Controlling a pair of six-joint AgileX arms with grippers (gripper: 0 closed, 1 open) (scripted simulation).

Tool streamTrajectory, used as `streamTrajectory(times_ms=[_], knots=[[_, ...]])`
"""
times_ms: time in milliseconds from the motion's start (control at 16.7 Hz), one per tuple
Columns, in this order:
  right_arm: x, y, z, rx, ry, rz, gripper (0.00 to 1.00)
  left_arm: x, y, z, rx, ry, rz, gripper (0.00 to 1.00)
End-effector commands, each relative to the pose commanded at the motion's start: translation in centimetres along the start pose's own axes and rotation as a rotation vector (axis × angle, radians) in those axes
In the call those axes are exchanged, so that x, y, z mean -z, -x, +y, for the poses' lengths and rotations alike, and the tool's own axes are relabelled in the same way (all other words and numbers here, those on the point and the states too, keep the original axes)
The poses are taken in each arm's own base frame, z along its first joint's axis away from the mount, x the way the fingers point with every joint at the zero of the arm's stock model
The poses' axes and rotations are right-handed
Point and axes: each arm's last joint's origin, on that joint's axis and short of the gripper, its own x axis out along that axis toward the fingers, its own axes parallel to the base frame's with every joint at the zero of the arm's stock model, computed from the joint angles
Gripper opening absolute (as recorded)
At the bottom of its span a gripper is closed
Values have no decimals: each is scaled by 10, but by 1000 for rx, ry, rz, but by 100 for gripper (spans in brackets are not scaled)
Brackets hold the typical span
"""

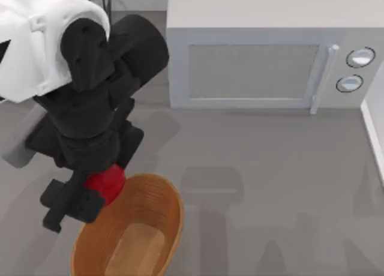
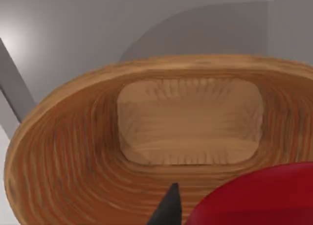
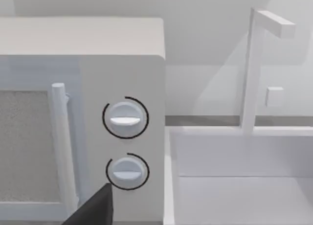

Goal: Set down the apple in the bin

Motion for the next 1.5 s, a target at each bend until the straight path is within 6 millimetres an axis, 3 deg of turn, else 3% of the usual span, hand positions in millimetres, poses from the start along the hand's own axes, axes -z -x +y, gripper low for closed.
streamTrajectory(times_ms=[420, 900, 1380, 1500], knots=[[0, 0, 0, 0, 0, 0, 100, 25, 7, 34, 114, 292, 51, 0], [0, 0, 0, 0, 0, 0, 100, 26, 7, 35, 118, 310, 55, 0], [0, 0, 0, 0, 0, 0, 100, 30, -56, 28, 125, 308, 59, 0], [0, 0, 0, 0, 0, 0, 100, 29, -62, 28, 122, 308, 56, 0]])
